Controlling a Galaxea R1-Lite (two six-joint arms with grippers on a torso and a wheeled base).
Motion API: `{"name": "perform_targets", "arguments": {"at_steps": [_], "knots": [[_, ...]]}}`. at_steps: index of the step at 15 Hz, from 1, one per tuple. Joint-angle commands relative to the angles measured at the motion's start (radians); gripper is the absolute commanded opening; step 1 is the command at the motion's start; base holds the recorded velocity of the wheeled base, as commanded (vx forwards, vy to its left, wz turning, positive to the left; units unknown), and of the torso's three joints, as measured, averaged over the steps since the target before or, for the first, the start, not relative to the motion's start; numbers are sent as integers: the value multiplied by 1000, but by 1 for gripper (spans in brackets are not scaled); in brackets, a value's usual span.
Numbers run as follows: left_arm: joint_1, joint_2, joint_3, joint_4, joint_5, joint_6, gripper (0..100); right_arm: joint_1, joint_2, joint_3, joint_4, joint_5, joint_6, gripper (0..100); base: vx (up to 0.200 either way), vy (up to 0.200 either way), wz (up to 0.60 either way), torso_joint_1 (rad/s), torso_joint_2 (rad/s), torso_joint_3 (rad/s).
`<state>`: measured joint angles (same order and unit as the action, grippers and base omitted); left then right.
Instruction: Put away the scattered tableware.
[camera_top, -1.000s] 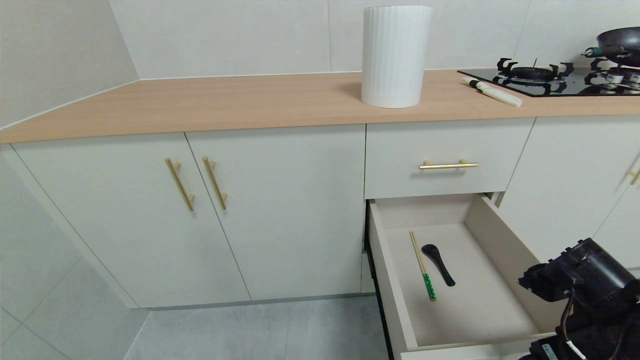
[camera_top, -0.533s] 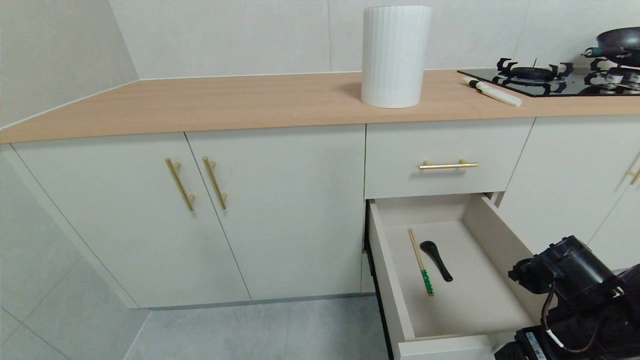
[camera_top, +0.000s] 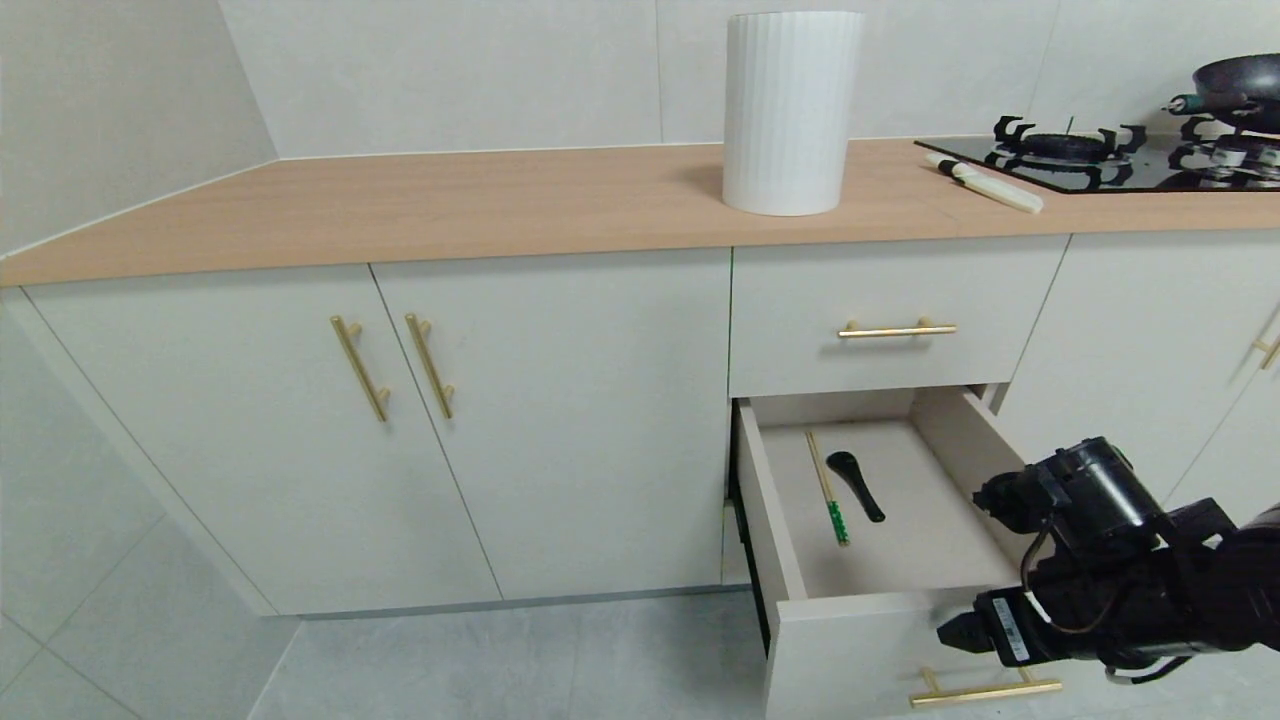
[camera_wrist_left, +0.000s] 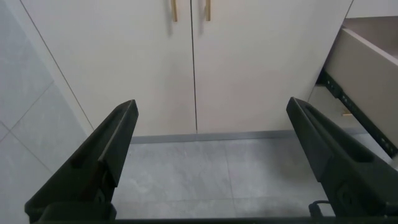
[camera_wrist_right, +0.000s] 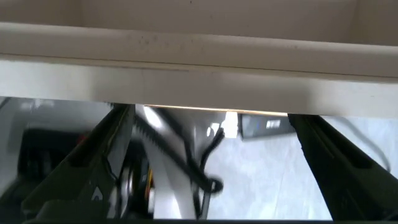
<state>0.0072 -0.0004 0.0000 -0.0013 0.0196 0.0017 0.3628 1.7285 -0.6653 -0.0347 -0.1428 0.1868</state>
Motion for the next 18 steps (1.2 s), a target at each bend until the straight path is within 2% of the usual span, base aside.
{"name": "perform_targets", "arguments": {"at_steps": [1,8,11,14,18], "knots": [[2,0,0,0,0,0,100,-45,88,-69,-16,0,-20,100,0,0,0,0,0,0],[0,0,0,0,0,0,100,-81,316,-378,-36,0,-52,100,0,0,0,0,0,0],[0,0,0,0,0,0,100,-99,378,-413,-191,2,-56,100,0,0,0,0,0,0],[0,0,0,0,0,0,100,-127,450,-419,-378,8,-133,100,0,0,0,0,0,0],[0,0,0,0,0,0,100,-133,522,-430,-565,5,-138,100,0,0,0,0,0,0]]}}
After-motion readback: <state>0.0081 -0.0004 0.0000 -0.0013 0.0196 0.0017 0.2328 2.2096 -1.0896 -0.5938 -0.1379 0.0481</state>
